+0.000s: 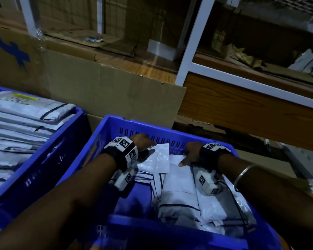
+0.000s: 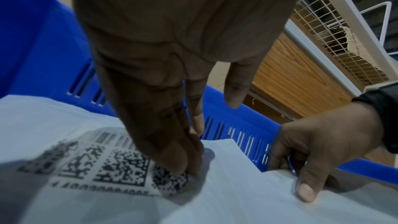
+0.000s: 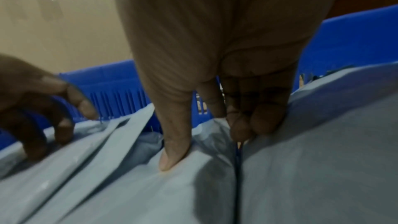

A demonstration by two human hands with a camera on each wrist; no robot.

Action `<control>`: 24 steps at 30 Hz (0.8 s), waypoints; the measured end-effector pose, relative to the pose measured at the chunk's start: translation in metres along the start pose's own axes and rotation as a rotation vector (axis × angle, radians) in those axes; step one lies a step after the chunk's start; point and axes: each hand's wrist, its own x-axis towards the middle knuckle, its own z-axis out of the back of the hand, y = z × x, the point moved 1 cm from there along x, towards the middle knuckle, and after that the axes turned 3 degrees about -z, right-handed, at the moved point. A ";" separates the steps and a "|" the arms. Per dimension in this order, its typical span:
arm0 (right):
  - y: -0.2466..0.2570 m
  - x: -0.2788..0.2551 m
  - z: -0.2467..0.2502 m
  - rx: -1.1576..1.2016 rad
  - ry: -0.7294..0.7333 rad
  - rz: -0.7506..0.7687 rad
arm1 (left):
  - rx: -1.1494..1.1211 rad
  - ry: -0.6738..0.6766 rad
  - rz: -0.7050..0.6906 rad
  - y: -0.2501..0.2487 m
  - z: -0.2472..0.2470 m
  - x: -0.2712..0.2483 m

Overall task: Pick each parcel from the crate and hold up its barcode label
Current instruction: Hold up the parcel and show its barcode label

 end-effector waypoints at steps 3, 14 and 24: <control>-0.007 -0.004 0.003 0.078 -0.012 0.019 | -0.017 0.014 0.003 0.002 0.000 0.001; -0.039 -0.040 0.026 0.605 -0.125 -0.015 | -0.022 0.014 -0.014 0.004 -0.002 -0.001; -0.043 -0.068 0.059 0.994 -0.277 0.062 | -0.182 0.104 -0.186 -0.018 -0.003 -0.021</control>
